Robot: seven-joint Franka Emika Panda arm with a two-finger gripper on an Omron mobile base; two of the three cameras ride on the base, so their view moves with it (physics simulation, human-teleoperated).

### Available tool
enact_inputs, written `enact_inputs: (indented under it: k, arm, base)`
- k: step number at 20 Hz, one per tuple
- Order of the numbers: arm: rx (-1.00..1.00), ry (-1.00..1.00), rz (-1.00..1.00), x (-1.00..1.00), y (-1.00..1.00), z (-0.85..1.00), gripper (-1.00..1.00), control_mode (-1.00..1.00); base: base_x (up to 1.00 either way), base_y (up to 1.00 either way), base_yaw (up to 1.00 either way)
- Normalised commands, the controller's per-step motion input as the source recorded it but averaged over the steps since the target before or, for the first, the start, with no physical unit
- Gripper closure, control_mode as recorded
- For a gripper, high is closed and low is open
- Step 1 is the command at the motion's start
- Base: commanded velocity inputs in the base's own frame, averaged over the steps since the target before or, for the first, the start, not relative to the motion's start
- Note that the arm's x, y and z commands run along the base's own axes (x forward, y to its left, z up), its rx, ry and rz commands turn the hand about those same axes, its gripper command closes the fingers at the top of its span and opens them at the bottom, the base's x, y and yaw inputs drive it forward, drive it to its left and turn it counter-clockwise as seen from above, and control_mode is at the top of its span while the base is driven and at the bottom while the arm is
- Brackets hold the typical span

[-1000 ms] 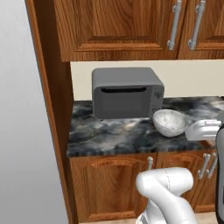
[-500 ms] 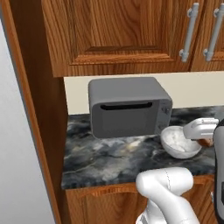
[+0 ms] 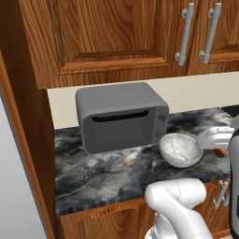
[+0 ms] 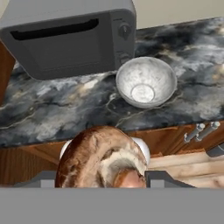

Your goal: Take the pear, bell pepper, and mushroom from the freezer and place them in the bowl on the counter.

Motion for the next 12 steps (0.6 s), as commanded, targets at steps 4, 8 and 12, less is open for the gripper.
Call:
enact_inputs:
  k: [4, 8, 12]
  arm:
    - [0.00, 0.00, 0.00, 0.00, 0.00, 0.00, 1.00, 1.00]
    - [0.00, 0.00, 0.00, 0.00, 0.00, 0.00, 1.00, 1.00]
    - [0.00, 0.00, 0.00, 0.00, 0.00, 0.00, 1.00, 1.00]
  base:
    - [0.74, -0.06, -0.42]
    - [0.71, -0.11, -0.21]
    - [0.51, -0.03, -0.14]
